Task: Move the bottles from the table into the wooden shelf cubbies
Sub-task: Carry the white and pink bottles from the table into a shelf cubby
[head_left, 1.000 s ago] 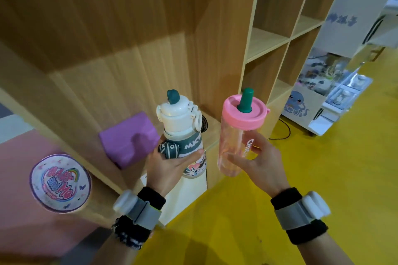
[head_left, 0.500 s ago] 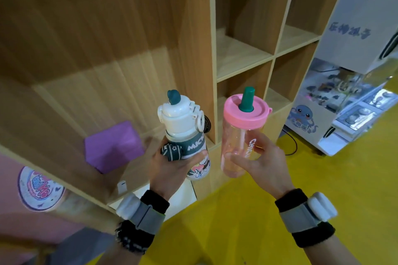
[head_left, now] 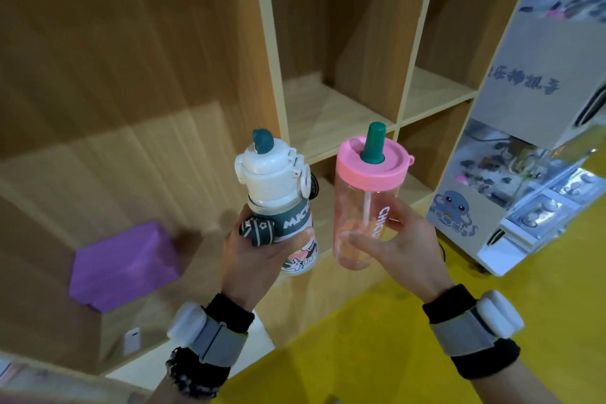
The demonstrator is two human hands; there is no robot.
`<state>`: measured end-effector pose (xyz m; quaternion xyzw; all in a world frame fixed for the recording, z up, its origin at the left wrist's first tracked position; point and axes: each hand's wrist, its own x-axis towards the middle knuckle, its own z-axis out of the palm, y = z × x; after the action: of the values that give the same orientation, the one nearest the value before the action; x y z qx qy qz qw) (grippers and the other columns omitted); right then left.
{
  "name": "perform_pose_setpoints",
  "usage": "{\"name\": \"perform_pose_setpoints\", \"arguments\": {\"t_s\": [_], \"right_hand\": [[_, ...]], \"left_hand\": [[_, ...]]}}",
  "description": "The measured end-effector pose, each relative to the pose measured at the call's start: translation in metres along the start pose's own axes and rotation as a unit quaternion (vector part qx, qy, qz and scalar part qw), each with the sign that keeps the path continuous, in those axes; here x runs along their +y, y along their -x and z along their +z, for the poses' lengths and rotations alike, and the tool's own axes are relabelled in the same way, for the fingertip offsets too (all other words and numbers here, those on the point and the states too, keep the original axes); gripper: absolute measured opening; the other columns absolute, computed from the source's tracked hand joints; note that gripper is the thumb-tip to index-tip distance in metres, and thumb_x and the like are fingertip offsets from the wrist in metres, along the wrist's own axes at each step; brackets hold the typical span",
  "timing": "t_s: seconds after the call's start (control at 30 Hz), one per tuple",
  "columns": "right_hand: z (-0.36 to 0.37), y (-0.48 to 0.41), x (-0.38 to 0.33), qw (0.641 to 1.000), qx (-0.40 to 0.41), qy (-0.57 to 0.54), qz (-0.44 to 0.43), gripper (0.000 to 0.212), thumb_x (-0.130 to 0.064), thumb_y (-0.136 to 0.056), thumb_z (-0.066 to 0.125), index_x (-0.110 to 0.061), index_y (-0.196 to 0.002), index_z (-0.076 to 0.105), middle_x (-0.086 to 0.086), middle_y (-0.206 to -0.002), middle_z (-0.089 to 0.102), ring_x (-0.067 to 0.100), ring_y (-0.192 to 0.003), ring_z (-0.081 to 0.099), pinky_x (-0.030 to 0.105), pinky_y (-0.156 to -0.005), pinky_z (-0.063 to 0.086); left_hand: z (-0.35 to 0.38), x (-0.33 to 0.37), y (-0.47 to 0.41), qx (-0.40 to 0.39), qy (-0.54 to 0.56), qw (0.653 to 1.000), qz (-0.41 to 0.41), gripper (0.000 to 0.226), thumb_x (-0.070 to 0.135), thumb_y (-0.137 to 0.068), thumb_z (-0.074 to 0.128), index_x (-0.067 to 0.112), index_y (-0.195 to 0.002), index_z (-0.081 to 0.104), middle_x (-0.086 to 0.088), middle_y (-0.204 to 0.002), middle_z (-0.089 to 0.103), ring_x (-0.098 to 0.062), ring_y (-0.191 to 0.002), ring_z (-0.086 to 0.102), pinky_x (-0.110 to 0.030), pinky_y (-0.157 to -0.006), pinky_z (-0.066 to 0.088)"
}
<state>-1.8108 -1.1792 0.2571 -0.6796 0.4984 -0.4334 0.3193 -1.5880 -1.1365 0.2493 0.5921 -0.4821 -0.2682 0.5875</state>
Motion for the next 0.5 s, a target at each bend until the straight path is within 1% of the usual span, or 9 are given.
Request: {"name": "perform_pose_setpoints", "arguments": {"t_s": [0.07, 0.17, 0.23, 0.33, 0.37, 0.43, 0.47, 0.5], "right_hand": [[-0.010, -0.024, 0.003, 1.000, -0.008, 0.007, -0.006, 0.055, -0.041, -0.065, 0.091, -0.033, -0.112, 0.062, -0.027, -0.092, 0.068, -0.015, -0.090, 0.061, 0.000, -0.076, 0.043], [-0.018, -0.052, 0.008, 1.000, -0.003, 0.013, -0.022, 0.056, -0.047, -0.064, 0.088, -0.030, -0.113, 0.065, -0.021, -0.092, 0.072, -0.004, -0.088, 0.066, 0.012, -0.076, 0.051], [-0.025, -0.079, 0.011, 0.999, 0.003, 0.009, -0.031, 0.058, -0.051, -0.063, 0.086, -0.030, -0.114, 0.065, -0.018, -0.093, 0.073, 0.001, -0.089, 0.067, 0.018, -0.078, 0.053], [-0.036, -0.111, 0.019, 0.999, 0.001, 0.003, -0.045, 0.053, -0.050, -0.065, 0.088, -0.031, -0.110, 0.066, -0.014, -0.094, 0.073, 0.005, -0.089, 0.068, 0.026, -0.081, 0.055], [-0.038, -0.121, 0.021, 0.999, 0.000, -0.001, -0.052, 0.055, -0.051, -0.065, 0.088, -0.031, -0.112, 0.066, -0.013, -0.096, 0.074, 0.005, -0.091, 0.068, 0.027, -0.083, 0.055], [-0.042, -0.136, 0.024, 0.999, 0.002, -0.008, -0.054, 0.070, -0.060, -0.061, 0.087, -0.028, -0.119, 0.065, -0.014, -0.102, 0.073, 0.001, -0.097, 0.067, 0.025, -0.088, 0.055], [-0.047, -0.148, 0.026, 0.999, 0.001, -0.013, -0.051, 0.077, -0.063, -0.059, 0.086, -0.027, -0.123, 0.064, -0.015, -0.104, 0.073, -0.002, -0.098, 0.067, 0.020, -0.089, 0.053], [-0.052, -0.160, 0.028, 0.998, -0.002, -0.021, -0.052, 0.077, -0.064, -0.058, 0.085, -0.029, -0.123, 0.064, -0.017, -0.104, 0.072, -0.004, -0.098, 0.066, 0.014, -0.086, 0.051]], "left_hand": [[0.016, 0.004, -0.016, -0.005, 0.012, 1.000, 0.001, 0.057, 0.005, -0.059, 0.097, 0.019, -0.108, 0.072, 0.018, -0.098, 0.079, 0.001, -0.093, 0.074, -0.009, -0.076, 0.054], [0.032, 0.011, -0.035, -0.013, 0.020, 1.000, 0.009, 0.056, 0.007, -0.062, 0.096, 0.022, -0.110, 0.073, 0.019, -0.099, 0.079, 0.001, -0.094, 0.074, -0.009, -0.076, 0.054], [0.048, 0.015, -0.054, -0.011, 0.025, 1.000, 0.015, 0.056, 0.008, -0.062, 0.096, 0.023, -0.112, 0.073, 0.016, -0.102, 0.079, -0.003, -0.097, 0.075, -0.014, -0.079, 0.056], [0.067, 0.019, -0.074, -0.003, 0.034, 0.999, 0.024, 0.056, 0.006, -0.064, 0.094, 0.017, -0.115, 0.073, 0.011, -0.105, 0.080, -0.007, -0.100, 0.075, -0.020, -0.084, 0.058], [0.072, 0.020, -0.080, -0.004, 0.041, 0.999, 0.026, 0.056, 0.007, -0.065, 0.094, 0.015, -0.116, 0.073, 0.009, -0.106, 0.080, -0.009, -0.102, 0.075, -0.025, -0.087, 0.060], [0.081, 0.022, -0.090, -0.002, 0.056, 0.998, 0.020, 0.056, 0.007, -0.066, 0.095, 0.013, -0.118, 0.073, 0.001, -0.112, 0.079, -0.019, -0.107, 0.075, -0.040, -0.093, 0.059], [0.090, 0.023, -0.098, 0.005, 0.062, 0.998, 0.022, 0.056, 0.006, -0.065, 0.095, 0.013, -0.117, 0.073, -0.002, -0.113, 0.079, -0.022, -0.108, 0.074, -0.044, -0.095, 0.058], [0.098, 0.025, -0.105, 0.013, 0.069, 0.997, 0.023, 0.055, 0.004, -0.064, 0.094, 0.015, -0.114, 0.075, -0.003, -0.112, 0.079, -0.023, -0.107, 0.075, -0.043, -0.093, 0.058]]}}
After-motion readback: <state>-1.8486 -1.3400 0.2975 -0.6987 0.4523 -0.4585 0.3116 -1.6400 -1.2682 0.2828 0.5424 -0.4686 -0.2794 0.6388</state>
